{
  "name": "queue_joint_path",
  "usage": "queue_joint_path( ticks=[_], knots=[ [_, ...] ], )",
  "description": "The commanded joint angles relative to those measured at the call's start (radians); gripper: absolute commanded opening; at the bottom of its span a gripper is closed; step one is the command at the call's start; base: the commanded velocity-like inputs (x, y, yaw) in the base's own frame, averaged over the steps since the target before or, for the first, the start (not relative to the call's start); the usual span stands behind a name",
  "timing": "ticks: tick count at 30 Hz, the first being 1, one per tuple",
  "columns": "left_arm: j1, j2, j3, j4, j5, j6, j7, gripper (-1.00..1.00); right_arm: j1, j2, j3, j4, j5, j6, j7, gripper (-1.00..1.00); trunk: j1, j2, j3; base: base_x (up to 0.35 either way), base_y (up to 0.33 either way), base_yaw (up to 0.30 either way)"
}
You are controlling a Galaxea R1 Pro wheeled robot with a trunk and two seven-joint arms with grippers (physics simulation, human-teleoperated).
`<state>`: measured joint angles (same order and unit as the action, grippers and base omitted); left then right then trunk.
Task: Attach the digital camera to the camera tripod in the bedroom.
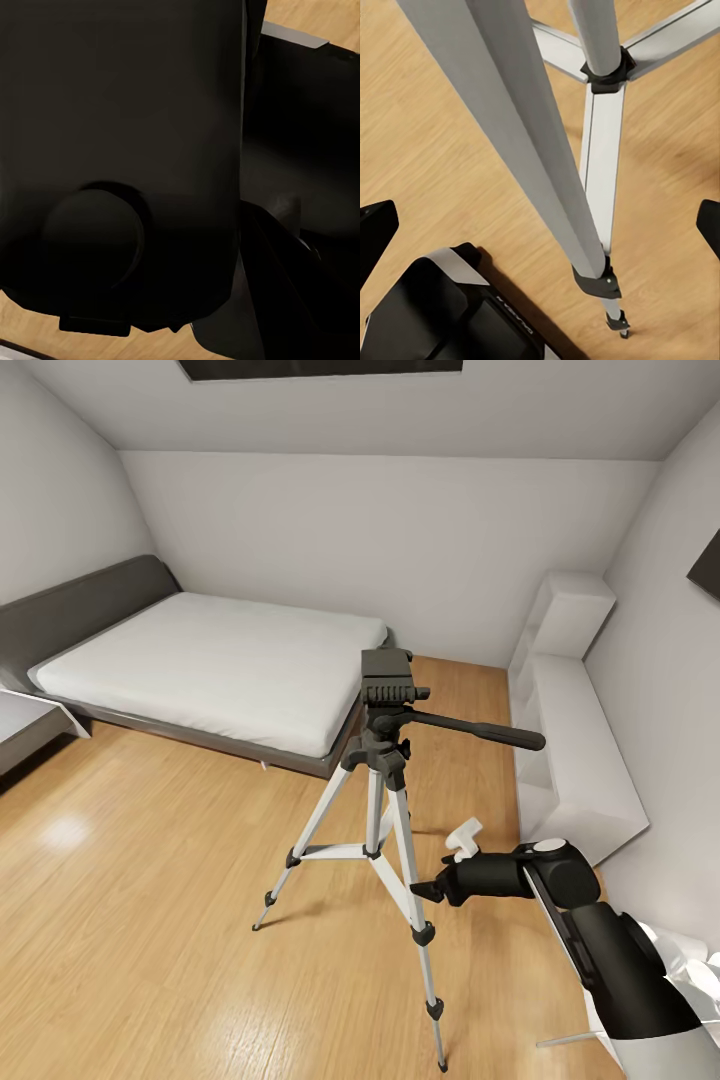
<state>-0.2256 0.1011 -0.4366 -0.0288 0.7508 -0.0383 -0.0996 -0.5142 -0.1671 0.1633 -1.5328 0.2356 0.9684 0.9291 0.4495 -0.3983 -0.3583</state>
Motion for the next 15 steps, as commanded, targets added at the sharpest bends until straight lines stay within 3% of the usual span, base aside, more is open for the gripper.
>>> queue_joint_path(
  ticks=[1,7,15],
  knots=[
    [-0.001,0.000,-0.008,0.001,0.008,-0.003,-0.005,-1.00,-0.001,0.000,0.001,-0.001,0.010,0.003,0.009,1.00,0.001,-0.002,-0.002,0.000,0.000,0.000],
    [-0.001,0.000,-0.008,0.001,0.008,-0.003,-0.005,-1.00,-0.001,0.022,0.000,-0.001,0.011,0.003,0.008,1.00,0.001,-0.002,-0.002,0.000,0.000,0.000],
    [-0.001,0.000,-0.008,0.001,0.008,-0.003,-0.005,-1.00,-0.001,0.033,-0.002,-0.001,0.011,0.003,0.008,1.00,0.001,-0.002,-0.002,0.000,0.000,0.000]
  ],
)
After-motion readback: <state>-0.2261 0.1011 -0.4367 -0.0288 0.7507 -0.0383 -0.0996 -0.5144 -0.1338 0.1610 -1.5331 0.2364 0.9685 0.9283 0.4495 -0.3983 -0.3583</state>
